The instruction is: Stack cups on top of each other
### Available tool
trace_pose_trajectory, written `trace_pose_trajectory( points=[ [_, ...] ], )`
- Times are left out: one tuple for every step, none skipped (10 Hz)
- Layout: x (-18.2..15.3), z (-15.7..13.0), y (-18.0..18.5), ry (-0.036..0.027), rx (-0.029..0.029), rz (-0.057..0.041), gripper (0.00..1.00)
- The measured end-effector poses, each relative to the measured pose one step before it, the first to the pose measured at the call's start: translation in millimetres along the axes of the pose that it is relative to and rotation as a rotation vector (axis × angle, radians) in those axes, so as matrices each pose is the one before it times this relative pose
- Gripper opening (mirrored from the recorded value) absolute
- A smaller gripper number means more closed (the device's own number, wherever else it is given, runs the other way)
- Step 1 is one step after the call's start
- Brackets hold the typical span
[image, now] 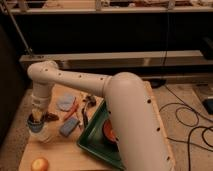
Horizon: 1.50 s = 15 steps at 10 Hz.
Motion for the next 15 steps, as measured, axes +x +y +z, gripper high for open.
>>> trace_pose_trajectory(
  points=[
    [1.08,1.57,3.39,-0.00056,-0.00169,0.00846,0.02],
    [1.26,1.72,2.15,-0.00149,-0.00187,0.00503,0.11],
    [0.53,1.09,1.59,-0.00125,-0.00124,0.0039,0.21],
    [-0.12,1.13,1.01,-0.00276,-0.00029,0.00191,0.31],
    [0.35,0.63,0.55,-0.00079,0.00038,0.00134,0.42],
    [-0.12,0.45,0.59,-0.001,0.00096,0.00194,0.52],
    [-0.29,0.19,0.29,-0.00131,0.00078,0.00126,0.61],
    [0.12,0.11,0.0,-0.00125,-0.00035,0.0005,0.74],
    [-0.1,-0.45,-0.32,-0.00173,-0.00349,0.00017,0.77],
    [0.42,-1.11,-0.33,-0.00038,-0.00803,0.00129,0.8],
    [-0.29,0.15,0.4,-0.00059,-0.0004,0.00224,0.8],
    [-0.35,-0.79,0.09,0.00064,-0.00329,0.00429,0.8],
    [-0.33,-1.21,0.68,0.002,-0.00287,0.00581,0.8],
    [-0.3,-0.06,0.24,0.00001,-0.00026,0.00057,0.8],
    [0.31,0.4,-0.39,-0.00068,0.00032,-0.00091,0.8]
  ],
)
